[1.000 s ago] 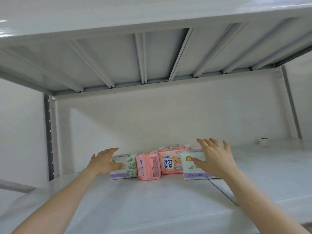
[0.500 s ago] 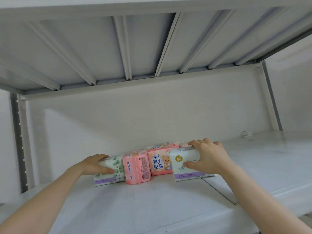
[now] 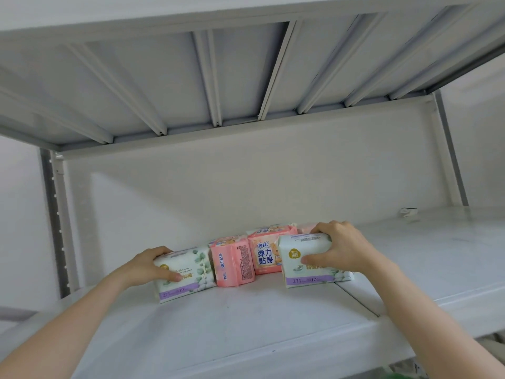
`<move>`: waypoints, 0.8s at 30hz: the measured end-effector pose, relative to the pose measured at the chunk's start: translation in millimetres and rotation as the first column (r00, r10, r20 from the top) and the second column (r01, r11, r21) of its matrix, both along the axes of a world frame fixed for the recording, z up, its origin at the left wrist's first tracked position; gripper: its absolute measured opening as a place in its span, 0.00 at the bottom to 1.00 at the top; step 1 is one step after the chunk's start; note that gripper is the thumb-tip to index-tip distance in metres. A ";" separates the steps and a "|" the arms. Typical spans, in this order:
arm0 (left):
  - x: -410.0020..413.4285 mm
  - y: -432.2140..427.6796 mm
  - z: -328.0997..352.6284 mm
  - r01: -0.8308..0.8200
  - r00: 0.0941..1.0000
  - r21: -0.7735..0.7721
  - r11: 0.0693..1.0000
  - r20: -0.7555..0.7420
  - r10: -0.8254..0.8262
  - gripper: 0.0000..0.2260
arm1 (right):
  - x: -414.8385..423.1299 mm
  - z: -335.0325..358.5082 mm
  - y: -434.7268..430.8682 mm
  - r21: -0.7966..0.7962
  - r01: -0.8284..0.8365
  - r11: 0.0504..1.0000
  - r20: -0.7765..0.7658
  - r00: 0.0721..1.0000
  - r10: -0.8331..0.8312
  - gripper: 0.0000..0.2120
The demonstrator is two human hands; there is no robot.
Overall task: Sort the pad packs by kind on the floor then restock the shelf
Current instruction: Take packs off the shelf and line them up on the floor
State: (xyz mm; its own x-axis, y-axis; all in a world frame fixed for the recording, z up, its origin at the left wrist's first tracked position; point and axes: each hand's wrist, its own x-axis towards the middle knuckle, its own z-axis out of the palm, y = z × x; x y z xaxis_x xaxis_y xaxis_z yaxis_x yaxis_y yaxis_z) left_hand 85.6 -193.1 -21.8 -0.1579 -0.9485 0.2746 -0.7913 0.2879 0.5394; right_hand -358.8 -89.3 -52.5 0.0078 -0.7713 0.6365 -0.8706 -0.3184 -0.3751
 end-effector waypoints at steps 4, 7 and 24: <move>5.9 26.1 -5.1 0.014 0.988 0.029 0.999 -0.156 -0.009 0.28 | -1.3 -0.6 5.5 0.048 0.038 0.998 -0.028 0.999 -0.037 0.37; 7.3 50.3 -9.9 0.018 0.969 0.023 1.000 -0.247 -0.012 0.30 | -0.6 0.0 10.9 0.094 0.048 0.994 -0.055 0.998 -0.043 0.42; -50.0 188.1 -49.4 -0.134 0.691 -0.218 0.967 -0.720 -0.067 0.32 | 16.4 -7.6 73.8 -0.073 -0.033 0.997 0.327 0.943 0.055 0.29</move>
